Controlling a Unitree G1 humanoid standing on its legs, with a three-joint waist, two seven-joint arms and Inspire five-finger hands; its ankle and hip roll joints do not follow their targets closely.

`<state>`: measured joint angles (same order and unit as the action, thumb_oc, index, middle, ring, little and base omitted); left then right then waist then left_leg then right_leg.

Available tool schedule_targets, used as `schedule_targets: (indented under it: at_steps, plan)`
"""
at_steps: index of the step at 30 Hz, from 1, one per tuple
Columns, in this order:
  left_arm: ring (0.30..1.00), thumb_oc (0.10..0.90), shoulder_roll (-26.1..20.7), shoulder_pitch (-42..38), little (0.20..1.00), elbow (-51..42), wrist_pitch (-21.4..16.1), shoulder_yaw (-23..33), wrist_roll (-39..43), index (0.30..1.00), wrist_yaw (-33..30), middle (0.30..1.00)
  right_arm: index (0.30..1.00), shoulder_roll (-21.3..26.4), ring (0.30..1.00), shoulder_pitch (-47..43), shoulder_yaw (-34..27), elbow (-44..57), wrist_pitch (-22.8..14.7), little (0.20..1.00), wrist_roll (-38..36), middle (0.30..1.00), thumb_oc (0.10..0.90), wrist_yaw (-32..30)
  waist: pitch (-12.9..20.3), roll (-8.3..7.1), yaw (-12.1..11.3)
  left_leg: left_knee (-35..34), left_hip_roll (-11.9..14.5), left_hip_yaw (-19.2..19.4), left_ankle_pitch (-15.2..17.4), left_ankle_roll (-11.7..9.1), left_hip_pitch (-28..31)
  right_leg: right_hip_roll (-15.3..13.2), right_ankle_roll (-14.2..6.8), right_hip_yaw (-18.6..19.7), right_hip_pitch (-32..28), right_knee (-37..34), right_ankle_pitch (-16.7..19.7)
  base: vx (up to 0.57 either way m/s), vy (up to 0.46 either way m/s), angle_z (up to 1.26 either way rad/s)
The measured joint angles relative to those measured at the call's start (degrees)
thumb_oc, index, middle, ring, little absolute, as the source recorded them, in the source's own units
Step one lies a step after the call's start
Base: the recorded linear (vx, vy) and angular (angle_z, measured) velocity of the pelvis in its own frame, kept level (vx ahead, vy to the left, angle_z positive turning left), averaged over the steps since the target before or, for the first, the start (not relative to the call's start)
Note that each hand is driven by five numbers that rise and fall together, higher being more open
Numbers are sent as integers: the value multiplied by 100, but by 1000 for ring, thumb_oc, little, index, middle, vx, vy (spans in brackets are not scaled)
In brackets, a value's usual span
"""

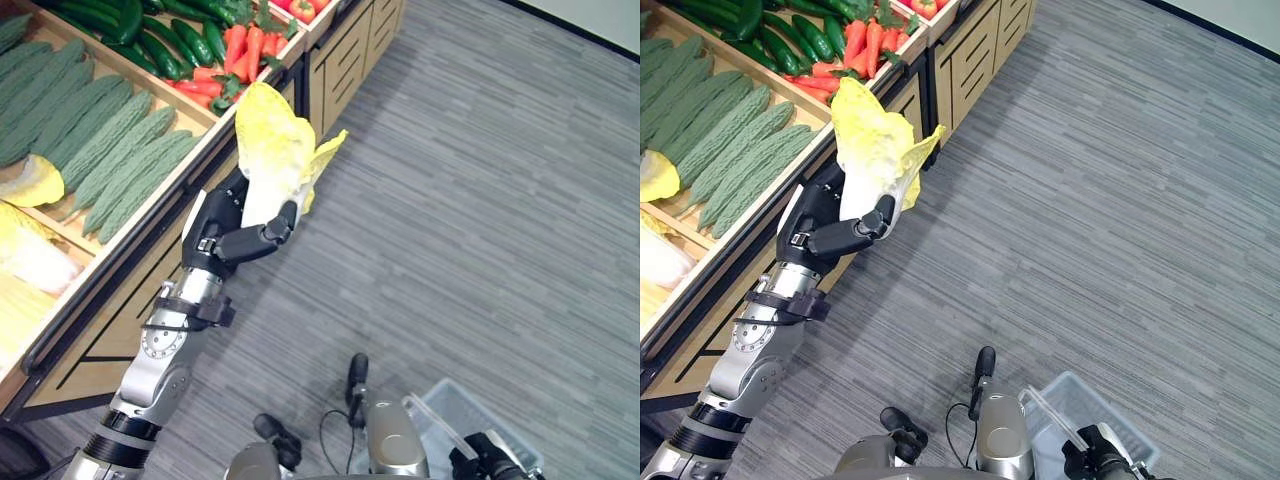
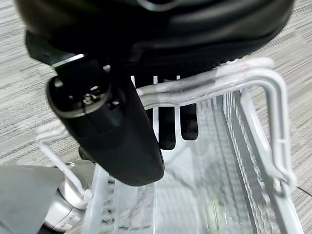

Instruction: Get the vegetables into the basket

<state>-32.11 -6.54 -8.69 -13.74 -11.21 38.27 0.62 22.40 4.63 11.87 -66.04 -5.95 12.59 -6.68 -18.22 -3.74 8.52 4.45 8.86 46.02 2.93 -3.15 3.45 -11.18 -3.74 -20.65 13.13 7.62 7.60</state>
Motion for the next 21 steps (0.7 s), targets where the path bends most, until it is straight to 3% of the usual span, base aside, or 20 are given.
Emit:
schedule_targets:
  at_steps: [5,11,15,16,17,18,20,21]
  plan:
    - [300,400,4,1,300,-1,1,-54,6,300,-10,300,300,2,300,9,-2,1,-10,300,0,300,400,-4,17,80,10,4,73,-19,-45,-61,-18,34,-4,-59,-5,-32,-86,56,-115,4]
    - [300,400,208,-40,300,-1,0,-191,123,300,-48,300,300,59,300,5,-2,-21,-25,300,-1,300,400,-14,114,347,26,95,131,-63,-60,-76,-150,-3,38,-41,213,309,-270,70,-158,3]
    - [300,400,192,-194,300,138,6,-530,131,300,-29,300,300,-21,300,-12,-48,-190,-74,300,-29,300,400,-57,92,352,-72,922,451,-411,-8,-143,-407,-2,159,-86,306,716,-692,95,-91,8]
    - [300,400,149,-166,300,197,11,-543,129,300,7,300,300,-19,300,-58,-66,-329,-100,300,-52,300,400,-80,79,330,-200,1484,569,-879,25,-181,-549,120,195,131,234,687,-645,35,149,-68]
    - [300,400,137,-88,300,270,8,-527,131,300,-12,300,300,44,300,-194,11,-519,-114,300,-57,300,400,-91,54,286,-372,2076,648,-1835,20,-224,-750,266,308,389,132,584,-513,51,141,-155]
    - [300,400,268,-71,300,376,-61,-494,129,300,-16,300,300,268,300,-343,-1,-562,-188,300,-73,300,400,-171,71,305,-623,1510,33,-3870,422,-590,-962,423,161,808,170,306,-414,152,172,-161]
    - [300,400,280,-112,300,442,-84,-507,121,300,0,300,300,350,300,-513,-37,-545,-199,300,-149,300,400,-229,70,313,-497,863,-84,-4226,318,-388,-1208,490,160,902,230,255,-411,200,222,-83]
    - [300,400,277,-88,300,481,-92,-506,121,300,55,300,300,339,300,-565,-41,-544,-199,300,-219,300,400,-254,65,291,-483,581,-132,-4609,264,-329,-1262,607,135,1093,213,193,-406,235,270,-59]
